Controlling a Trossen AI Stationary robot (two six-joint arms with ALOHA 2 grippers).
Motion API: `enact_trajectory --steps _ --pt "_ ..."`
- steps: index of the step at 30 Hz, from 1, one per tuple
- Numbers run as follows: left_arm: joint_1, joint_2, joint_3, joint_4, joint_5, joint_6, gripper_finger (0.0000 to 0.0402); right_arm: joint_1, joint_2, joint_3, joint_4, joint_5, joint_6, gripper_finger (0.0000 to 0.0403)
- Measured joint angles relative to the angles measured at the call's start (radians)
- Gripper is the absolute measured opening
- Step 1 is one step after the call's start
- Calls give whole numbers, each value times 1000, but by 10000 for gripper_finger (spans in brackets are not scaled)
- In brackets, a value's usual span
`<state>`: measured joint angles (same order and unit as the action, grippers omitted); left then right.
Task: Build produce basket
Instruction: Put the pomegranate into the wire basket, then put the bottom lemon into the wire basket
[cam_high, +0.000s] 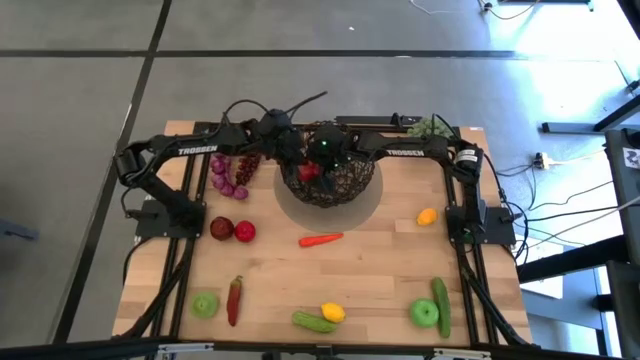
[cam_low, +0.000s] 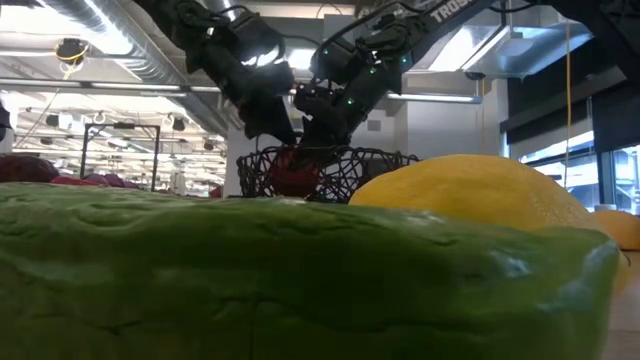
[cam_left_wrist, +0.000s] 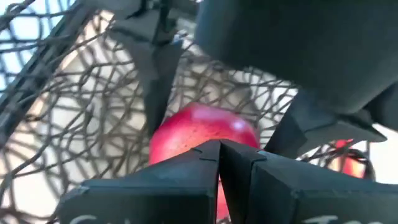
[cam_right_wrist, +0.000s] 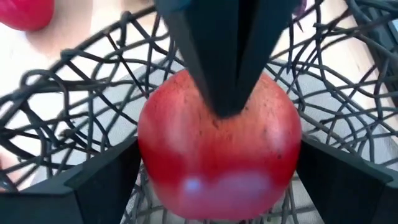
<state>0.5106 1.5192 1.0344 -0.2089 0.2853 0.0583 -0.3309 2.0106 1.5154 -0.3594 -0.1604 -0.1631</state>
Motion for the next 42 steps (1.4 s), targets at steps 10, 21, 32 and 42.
enact_trajectory --steps 10,21,32,42 --pt "4 18 0 -9 24 23 0 -1 0 2 12 1 0 400" --pt "4 61 0 -61 13 24 0 -1 0 1 27 1 -2 400" --pt "6 -35 0 -126 -18 30 0 -22 -75 0 -144 2 -1 400" --pt "-42 -208 -1 -242 -91 20 0 8 -262 0 -297 42 2 400"
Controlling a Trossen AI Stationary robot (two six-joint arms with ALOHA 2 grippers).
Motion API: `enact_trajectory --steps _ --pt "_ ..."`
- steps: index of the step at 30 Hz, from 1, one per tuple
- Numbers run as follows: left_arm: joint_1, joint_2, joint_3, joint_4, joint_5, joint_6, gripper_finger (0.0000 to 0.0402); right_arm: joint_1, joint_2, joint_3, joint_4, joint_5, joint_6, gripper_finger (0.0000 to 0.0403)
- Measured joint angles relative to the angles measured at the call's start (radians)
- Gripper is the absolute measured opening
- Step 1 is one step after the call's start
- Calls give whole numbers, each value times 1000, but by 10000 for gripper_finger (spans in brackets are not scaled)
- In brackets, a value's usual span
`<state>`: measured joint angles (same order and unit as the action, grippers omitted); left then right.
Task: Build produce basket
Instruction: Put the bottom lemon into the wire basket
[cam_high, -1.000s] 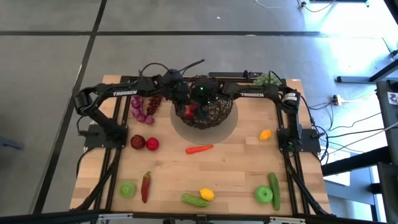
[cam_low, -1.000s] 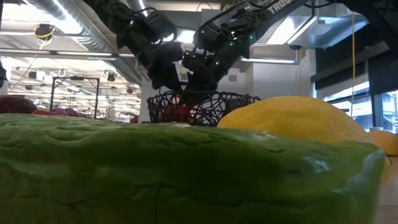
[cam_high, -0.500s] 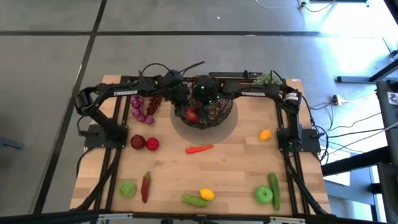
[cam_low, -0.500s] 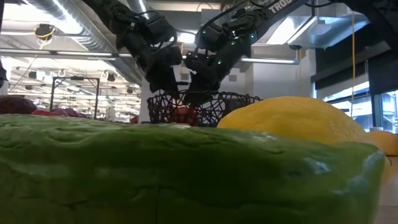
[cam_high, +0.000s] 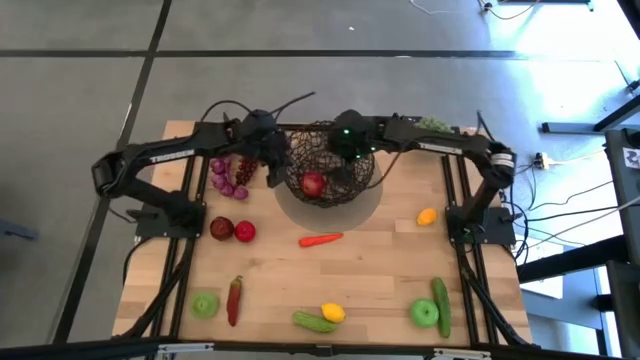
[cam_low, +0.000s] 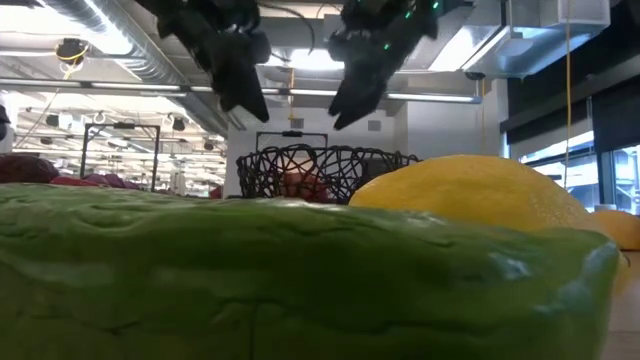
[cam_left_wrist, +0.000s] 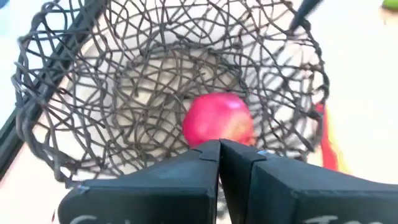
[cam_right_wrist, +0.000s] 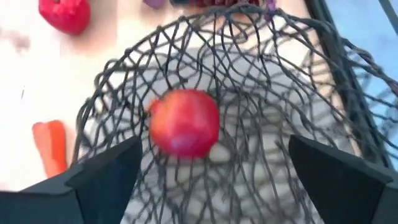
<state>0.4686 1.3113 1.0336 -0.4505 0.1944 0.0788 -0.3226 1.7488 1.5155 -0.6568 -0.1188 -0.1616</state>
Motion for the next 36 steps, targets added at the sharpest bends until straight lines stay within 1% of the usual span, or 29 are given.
enact_trajectory --steps 3,9,14,18,22,24,25,29,30,32,36 --pt "-50 -46 0 -32 -48 -10 0 19 -49 0 -71 43 3 400" --pt "-152 -142 0 -174 -168 -77 0 58 -159 0 -185 47 69 400" --pt "-244 -219 0 -265 -242 -163 0 116 -248 0 -319 50 122 400" --pt "-318 -268 0 -313 -292 -233 0 183 -294 0 -462 50 170 400" --pt "-368 -300 0 -381 -312 -327 0 242 -317 0 -563 46 273 400" --pt "-389 -310 0 -404 -323 -361 0 269 -319 0 -653 51 305 400" --pt "-402 -313 0 -410 -332 -370 0 284 -319 0 -704 69 314 400" --pt "-440 -319 0 -417 -378 -386 0 345 -321 0 -900 198 332 400" --pt "-447 -319 0 -417 -386 -387 0 354 -327 -1 -920 211 340 400" --pt "-463 -319 0 -416 -397 -391 0 368 -359 -15 -901 215 344 400" --pt "-489 -318 0 -415 -416 -410 0 398 -462 -109 -889 198 343 400"
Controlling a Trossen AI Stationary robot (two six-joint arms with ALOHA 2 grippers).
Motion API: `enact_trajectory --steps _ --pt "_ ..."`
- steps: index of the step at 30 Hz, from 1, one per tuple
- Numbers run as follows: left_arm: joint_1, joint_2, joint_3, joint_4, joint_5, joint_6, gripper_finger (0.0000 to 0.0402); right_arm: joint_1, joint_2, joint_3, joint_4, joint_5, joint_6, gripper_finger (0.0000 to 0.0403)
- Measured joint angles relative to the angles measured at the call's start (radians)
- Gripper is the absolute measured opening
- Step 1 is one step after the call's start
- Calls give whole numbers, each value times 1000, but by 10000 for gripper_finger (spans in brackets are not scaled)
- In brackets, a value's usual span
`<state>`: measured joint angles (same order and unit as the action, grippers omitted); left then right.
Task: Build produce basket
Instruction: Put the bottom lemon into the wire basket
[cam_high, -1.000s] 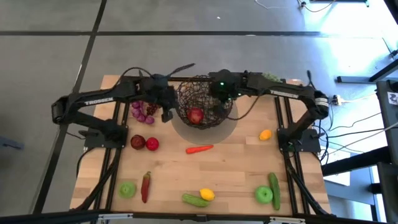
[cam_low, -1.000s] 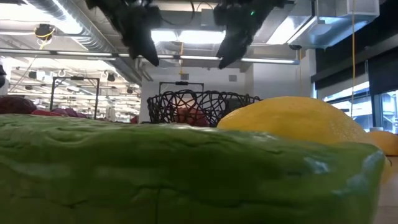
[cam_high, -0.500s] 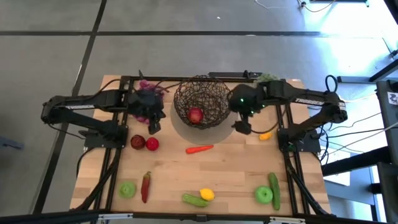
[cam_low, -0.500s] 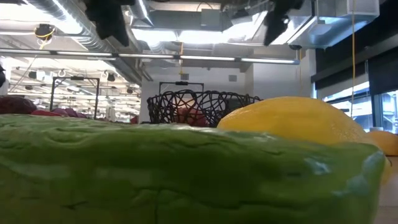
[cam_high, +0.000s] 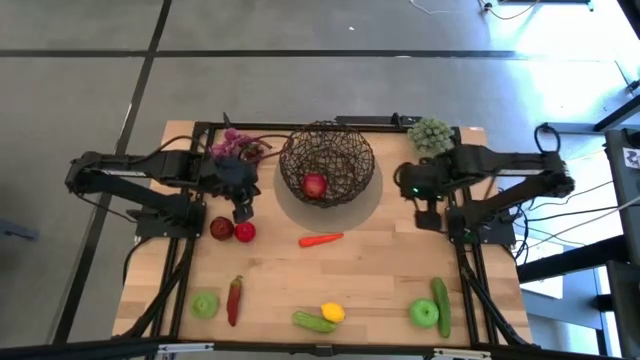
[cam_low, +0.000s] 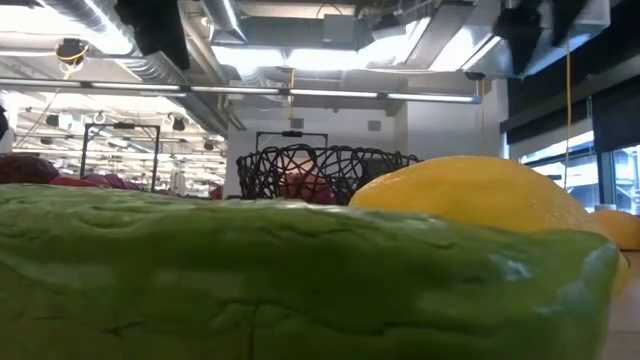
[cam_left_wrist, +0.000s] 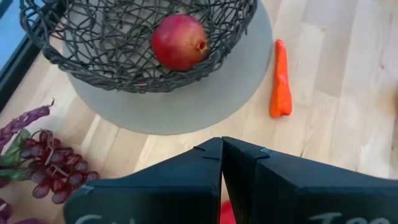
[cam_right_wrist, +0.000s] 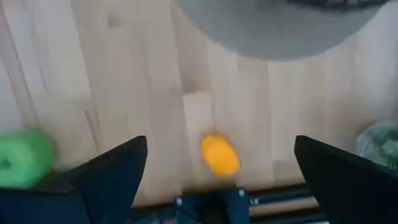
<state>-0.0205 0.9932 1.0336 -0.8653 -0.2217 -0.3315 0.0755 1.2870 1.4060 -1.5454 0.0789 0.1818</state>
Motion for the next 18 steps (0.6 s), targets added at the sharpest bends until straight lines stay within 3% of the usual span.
enact_trajectory --steps 8,14,18 --pt "-32 0 0 24 -6 -9 0 24 -192 -303 76 7 -106 400" --pt "-33 0 0 64 -7 -29 0 18 -217 -514 209 18 -326 400" --pt "-32 0 0 80 -6 -30 0 -16 -215 -637 277 18 -375 400"
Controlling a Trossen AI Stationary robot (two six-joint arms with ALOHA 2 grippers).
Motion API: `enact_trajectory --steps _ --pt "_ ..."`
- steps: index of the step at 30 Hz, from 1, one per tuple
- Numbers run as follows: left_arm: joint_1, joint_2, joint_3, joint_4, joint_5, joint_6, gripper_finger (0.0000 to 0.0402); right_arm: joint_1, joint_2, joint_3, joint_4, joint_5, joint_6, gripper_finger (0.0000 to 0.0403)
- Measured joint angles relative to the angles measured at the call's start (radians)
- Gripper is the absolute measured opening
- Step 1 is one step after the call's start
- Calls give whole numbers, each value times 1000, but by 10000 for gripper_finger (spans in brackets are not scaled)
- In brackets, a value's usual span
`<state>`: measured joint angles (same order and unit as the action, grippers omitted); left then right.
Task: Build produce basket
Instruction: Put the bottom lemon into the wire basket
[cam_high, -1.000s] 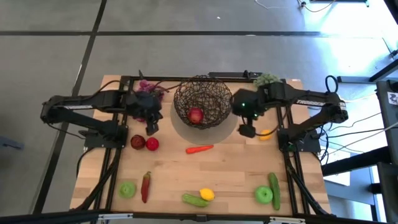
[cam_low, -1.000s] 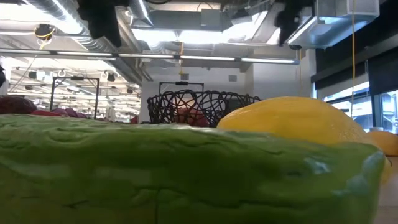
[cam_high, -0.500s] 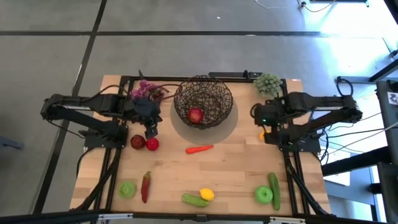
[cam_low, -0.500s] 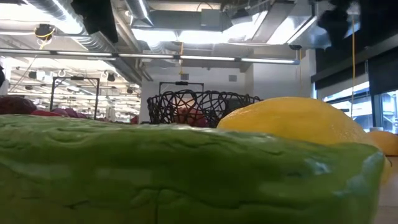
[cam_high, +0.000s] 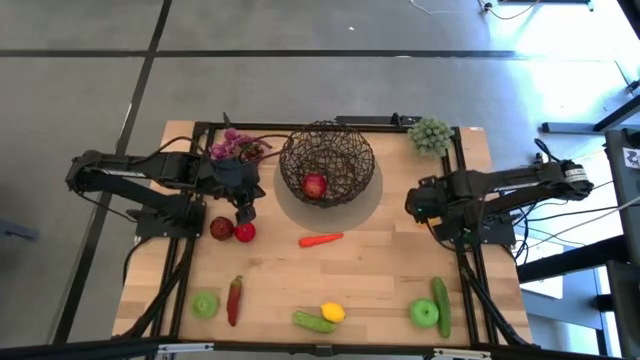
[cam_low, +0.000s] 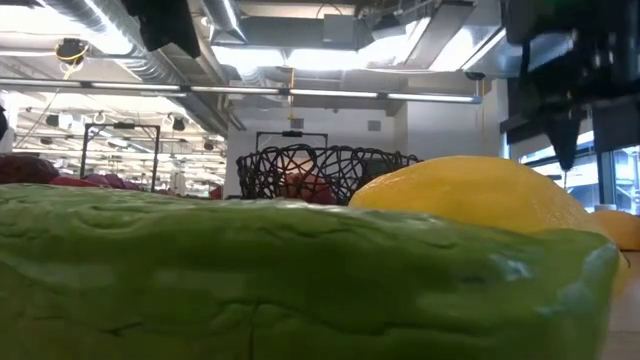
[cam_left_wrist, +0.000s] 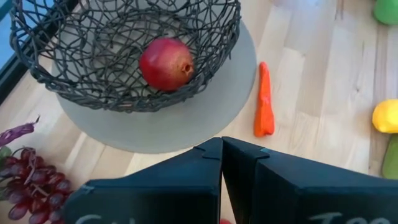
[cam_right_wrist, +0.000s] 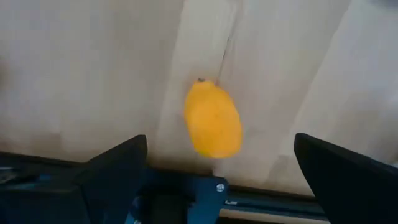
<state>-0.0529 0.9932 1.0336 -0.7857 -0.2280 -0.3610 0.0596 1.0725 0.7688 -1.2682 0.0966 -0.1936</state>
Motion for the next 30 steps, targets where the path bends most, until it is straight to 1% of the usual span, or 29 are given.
enact_trajectory --steps 6,10,14,16,19,23,26,30 --pt "0 0 0 22 -3 -17 0 -78 13 -11 53 -9 -74 400" --pt "0 0 0 32 -24 -32 0 -123 18 -6 54 -120 -73 400" --pt "0 0 0 35 -25 -33 0 -143 18 18 49 -150 -68 400" --pt "0 0 0 34 -25 -33 0 -154 18 45 46 -152 -28 400" --pt "0 0 0 35 -25 -33 0 -172 19 120 43 -158 75 400" --pt "0 0 0 34 -26 -30 0 -166 19 237 47 -237 215 400" --pt "0 0 0 32 -26 -30 0 -110 23 306 79 -310 280 400" --pt "0 0 0 31 -26 -29 0 -5 74 379 162 -319 419 400"
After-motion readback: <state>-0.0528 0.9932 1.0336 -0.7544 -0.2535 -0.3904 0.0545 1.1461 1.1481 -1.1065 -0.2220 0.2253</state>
